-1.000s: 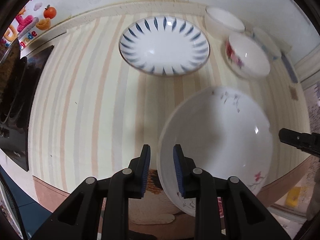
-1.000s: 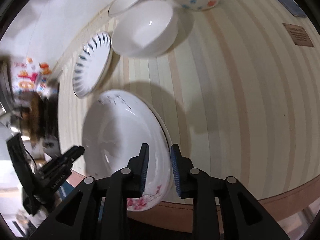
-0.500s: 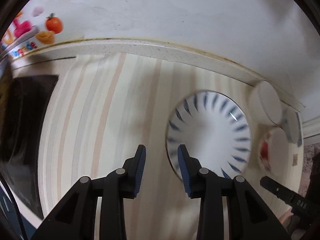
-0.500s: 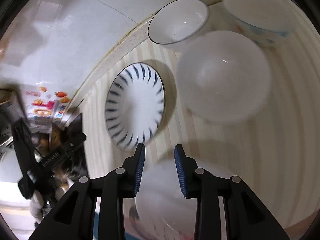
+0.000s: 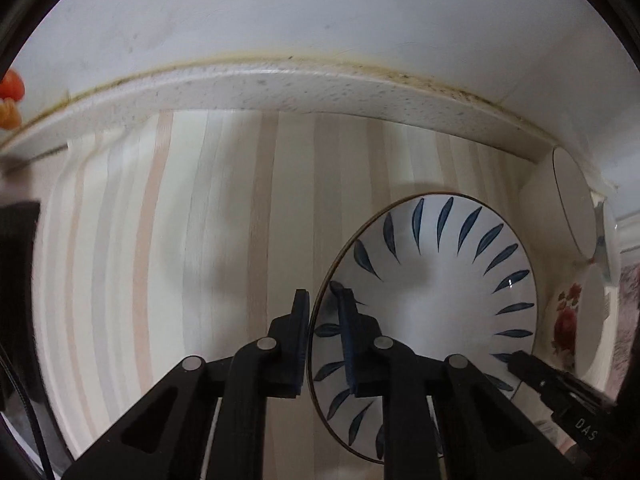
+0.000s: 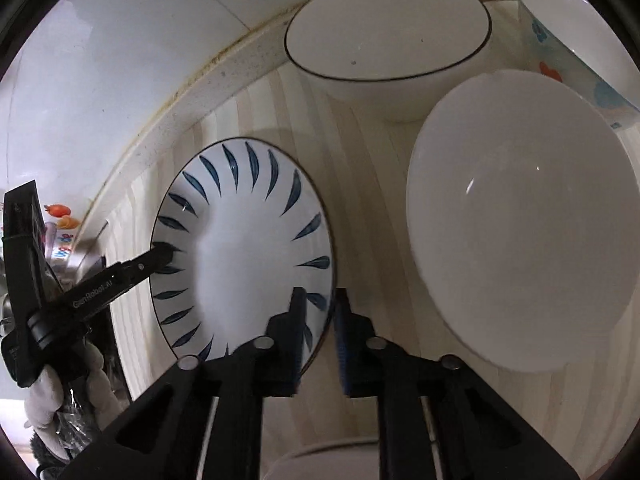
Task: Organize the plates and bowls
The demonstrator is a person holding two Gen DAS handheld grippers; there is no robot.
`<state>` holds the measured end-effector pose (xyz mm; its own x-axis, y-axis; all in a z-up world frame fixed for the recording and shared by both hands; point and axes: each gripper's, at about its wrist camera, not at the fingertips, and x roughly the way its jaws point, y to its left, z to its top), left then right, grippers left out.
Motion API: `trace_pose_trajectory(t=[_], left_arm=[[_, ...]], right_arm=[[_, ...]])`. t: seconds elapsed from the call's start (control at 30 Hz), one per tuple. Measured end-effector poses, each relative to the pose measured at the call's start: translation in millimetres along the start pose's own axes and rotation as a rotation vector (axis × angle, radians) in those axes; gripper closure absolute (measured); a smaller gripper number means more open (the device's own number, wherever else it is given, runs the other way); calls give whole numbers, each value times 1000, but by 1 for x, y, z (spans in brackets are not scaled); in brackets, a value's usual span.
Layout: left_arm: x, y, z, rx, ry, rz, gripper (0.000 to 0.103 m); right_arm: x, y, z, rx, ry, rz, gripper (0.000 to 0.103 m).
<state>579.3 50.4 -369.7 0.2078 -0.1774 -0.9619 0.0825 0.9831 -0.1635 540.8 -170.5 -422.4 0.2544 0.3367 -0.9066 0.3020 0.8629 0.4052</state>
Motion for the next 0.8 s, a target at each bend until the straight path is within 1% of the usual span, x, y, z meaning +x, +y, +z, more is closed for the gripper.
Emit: trace_pose_trajectory(t=[0.13, 0.3, 0.47, 0.6, 0.8], left_arm=[[-3, -5, -10, 12, -25, 11, 91], [-17, -7, -22, 2, -65, 13, 91], [-42, -9, -35, -14, -105, 0, 91], [-69, -3, -52, -22, -138, -11, 91], [-104, -19, -72, -32, -179, -34, 91]], right_arm=[[-3, 6, -3, -45, -29, -28, 91], [-12, 12, -4, -77, -51, -28, 91], [-29, 16, -8, -105, -71, -11, 91], [-46, 15, -16, -130, -89, -4, 91], [-86, 7, -36, -147, -111, 39, 91]])
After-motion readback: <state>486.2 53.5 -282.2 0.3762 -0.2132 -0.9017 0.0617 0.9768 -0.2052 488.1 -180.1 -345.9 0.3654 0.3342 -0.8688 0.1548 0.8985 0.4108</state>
